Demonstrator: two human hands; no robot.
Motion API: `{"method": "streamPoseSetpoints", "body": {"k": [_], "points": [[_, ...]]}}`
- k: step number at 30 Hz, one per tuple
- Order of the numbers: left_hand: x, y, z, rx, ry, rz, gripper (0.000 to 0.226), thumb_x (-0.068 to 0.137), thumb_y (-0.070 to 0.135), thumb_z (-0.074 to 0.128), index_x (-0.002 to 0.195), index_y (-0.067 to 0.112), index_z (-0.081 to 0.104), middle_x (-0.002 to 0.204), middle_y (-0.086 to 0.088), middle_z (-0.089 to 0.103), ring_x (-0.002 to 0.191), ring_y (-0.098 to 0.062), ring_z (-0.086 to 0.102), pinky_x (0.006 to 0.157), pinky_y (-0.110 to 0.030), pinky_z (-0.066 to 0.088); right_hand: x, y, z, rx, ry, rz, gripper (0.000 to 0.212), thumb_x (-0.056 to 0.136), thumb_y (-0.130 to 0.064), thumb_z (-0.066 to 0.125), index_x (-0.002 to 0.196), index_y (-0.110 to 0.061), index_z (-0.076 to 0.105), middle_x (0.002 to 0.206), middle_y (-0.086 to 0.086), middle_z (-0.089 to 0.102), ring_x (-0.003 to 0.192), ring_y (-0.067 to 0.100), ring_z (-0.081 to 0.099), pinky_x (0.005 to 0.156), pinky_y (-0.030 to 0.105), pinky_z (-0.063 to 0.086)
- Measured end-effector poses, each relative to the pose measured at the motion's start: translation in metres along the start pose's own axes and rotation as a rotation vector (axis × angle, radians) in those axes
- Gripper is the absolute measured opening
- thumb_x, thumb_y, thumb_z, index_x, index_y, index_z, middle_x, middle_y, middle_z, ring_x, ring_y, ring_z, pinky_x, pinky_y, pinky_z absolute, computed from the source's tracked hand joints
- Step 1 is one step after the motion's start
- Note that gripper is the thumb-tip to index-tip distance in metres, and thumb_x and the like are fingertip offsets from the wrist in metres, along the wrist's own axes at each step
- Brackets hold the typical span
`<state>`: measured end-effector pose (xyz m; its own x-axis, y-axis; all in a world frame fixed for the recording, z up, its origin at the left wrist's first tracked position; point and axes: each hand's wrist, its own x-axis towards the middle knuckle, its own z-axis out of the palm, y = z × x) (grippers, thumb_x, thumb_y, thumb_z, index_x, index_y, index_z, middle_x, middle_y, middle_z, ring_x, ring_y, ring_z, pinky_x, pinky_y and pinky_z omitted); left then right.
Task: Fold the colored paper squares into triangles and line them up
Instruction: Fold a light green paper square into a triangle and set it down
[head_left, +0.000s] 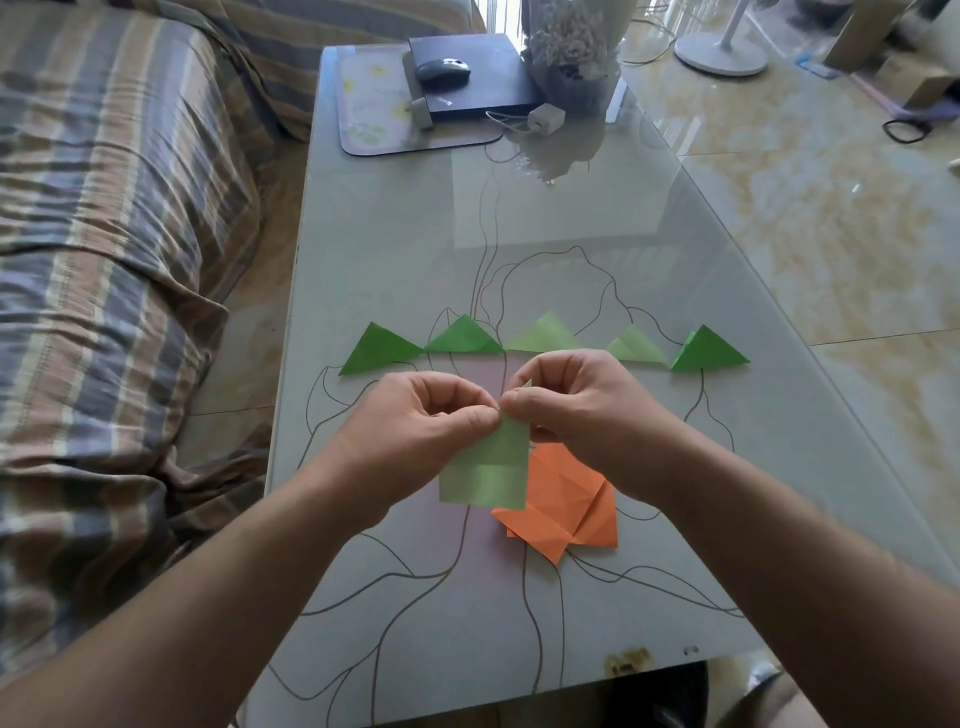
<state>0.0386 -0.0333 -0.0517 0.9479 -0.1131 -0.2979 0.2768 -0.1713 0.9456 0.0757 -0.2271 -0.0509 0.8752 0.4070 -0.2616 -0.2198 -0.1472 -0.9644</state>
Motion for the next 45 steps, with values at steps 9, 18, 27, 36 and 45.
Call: {"method": "streamPoseSetpoints", "body": {"k": [9, 18, 27, 36, 45], "points": [[-0.005, 0.002, -0.008, 0.084, -0.027, -0.004, 0.009, 0.095, 0.018, 0.073, 0.089, 0.013, 0.078, 0.088, -0.006, 0.077, 0.078, -0.012, 0.065, 0.08, -0.038, 0.052, -0.002, -0.005, -0.002, 0.026, 0.025, 0.01, 0.01, 0.092, -0.008, 0.071, 0.082, -0.008, 0.069, 0.079, 0.014, 0.064, 0.079, 0.029, 0.058, 0.08, 0.046, 0.048], [-0.003, 0.002, -0.01, 0.126, -0.066, 0.012, 0.024, 0.08, 0.041, 0.071, 0.091, 0.021, 0.078, 0.098, -0.023, 0.072, 0.079, -0.023, 0.055, 0.074, -0.044, 0.048, -0.001, -0.01, -0.005, 0.074, 0.093, 0.05, 0.02, 0.096, -0.004, 0.064, 0.077, -0.01, 0.066, 0.076, 0.01, 0.064, 0.078, 0.027, 0.061, 0.08, 0.042, 0.053], [-0.002, 0.001, -0.01, 0.181, -0.058, -0.019, 0.012, 0.097, 0.015, 0.068, 0.09, 0.012, 0.077, 0.088, -0.008, 0.078, 0.076, -0.008, 0.068, 0.067, -0.015, 0.05, 0.001, -0.012, -0.013, 0.056, 0.131, 0.044, 0.019, 0.095, -0.003, 0.064, 0.077, -0.009, 0.066, 0.073, 0.009, 0.064, 0.075, 0.026, 0.059, 0.076, 0.04, 0.053], [-0.002, 0.002, -0.015, 0.201, -0.049, -0.003, 0.012, 0.095, 0.017, 0.072, 0.085, 0.018, 0.079, 0.085, -0.007, 0.077, 0.079, -0.014, 0.069, 0.072, -0.023, 0.05, 0.001, -0.015, -0.021, 0.025, 0.148, 0.043, 0.021, 0.095, -0.006, 0.066, 0.075, -0.012, 0.068, 0.077, 0.012, 0.066, 0.08, 0.03, 0.057, 0.082, 0.048, 0.051], [-0.005, 0.008, -0.011, 0.161, -0.026, -0.038, 0.017, 0.098, 0.013, 0.064, 0.083, 0.015, 0.073, 0.083, -0.007, 0.077, 0.076, -0.015, 0.071, 0.078, -0.039, 0.052, 0.001, -0.018, -0.022, 0.052, 0.166, 0.088, 0.018, 0.095, -0.008, 0.066, 0.077, -0.011, 0.067, 0.078, 0.01, 0.068, 0.08, 0.029, 0.059, 0.093, 0.058, 0.054]]}}
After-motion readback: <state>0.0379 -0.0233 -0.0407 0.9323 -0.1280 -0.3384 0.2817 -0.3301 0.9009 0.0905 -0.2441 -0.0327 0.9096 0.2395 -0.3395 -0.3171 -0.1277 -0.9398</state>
